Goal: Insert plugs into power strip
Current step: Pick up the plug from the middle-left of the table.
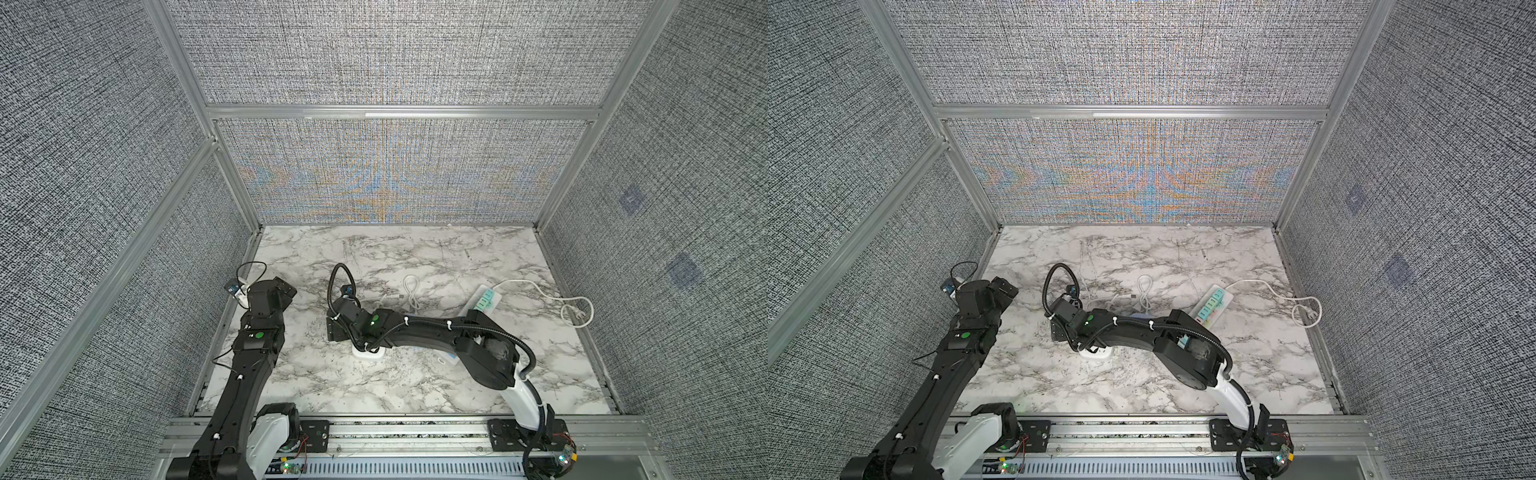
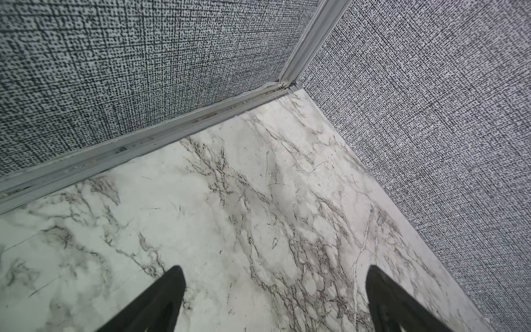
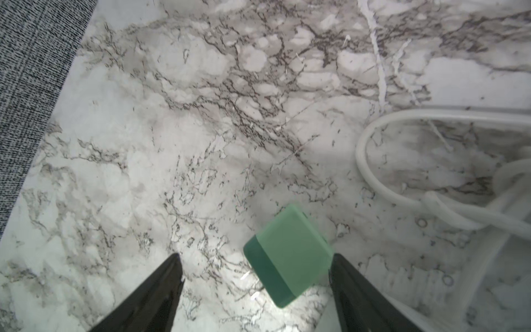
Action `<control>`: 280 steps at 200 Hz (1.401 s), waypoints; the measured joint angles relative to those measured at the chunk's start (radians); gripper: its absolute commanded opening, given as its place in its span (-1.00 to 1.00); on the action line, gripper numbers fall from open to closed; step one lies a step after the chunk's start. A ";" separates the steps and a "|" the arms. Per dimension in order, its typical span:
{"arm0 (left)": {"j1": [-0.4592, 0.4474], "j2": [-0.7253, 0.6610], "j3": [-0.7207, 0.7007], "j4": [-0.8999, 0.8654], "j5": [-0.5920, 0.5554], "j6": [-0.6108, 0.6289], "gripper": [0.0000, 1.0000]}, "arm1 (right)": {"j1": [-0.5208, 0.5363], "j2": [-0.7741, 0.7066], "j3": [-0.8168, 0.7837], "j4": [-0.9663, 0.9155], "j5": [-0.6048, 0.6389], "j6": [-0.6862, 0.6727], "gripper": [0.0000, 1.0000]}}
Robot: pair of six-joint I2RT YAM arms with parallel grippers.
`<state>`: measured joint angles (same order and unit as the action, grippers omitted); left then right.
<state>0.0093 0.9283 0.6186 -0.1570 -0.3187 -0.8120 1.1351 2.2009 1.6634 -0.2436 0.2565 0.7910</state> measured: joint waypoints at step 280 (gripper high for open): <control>0.034 -0.047 -0.015 -0.005 0.031 -0.011 0.99 | 0.031 0.187 0.216 -0.175 0.082 -0.053 -0.06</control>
<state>0.0437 0.8818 0.6033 -0.1619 -0.2874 -0.8230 1.1664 2.3875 1.8790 -0.4187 0.3382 0.7376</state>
